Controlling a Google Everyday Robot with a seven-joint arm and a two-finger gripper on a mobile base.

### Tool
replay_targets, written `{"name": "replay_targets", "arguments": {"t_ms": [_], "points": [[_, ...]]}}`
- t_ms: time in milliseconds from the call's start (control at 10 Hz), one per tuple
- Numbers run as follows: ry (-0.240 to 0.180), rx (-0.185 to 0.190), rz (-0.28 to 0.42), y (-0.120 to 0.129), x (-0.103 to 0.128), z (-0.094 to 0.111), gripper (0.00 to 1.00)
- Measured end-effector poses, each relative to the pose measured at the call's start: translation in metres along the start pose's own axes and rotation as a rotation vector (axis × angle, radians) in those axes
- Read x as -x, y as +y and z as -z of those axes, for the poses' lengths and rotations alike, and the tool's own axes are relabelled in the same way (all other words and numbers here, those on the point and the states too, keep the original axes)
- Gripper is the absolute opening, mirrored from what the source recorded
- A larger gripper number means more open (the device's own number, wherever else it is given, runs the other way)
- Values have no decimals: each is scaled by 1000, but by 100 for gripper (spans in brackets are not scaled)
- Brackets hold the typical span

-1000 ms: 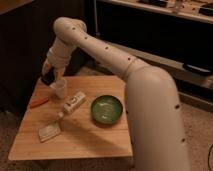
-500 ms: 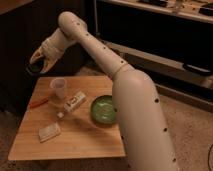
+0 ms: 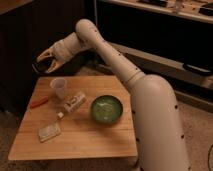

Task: Place the eraser in the ceramic cup

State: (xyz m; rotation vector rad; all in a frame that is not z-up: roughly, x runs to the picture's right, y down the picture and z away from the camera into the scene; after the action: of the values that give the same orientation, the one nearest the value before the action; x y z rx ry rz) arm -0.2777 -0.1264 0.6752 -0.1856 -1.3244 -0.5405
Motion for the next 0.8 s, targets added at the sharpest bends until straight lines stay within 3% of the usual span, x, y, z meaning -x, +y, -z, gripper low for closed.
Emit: {"name": "replay_targets", "arguments": {"t_ms": [500,800], "points": [[-72,7,-105,17,-28,-22,0],[-88,20,-141,20,-38,-29,0]]}}
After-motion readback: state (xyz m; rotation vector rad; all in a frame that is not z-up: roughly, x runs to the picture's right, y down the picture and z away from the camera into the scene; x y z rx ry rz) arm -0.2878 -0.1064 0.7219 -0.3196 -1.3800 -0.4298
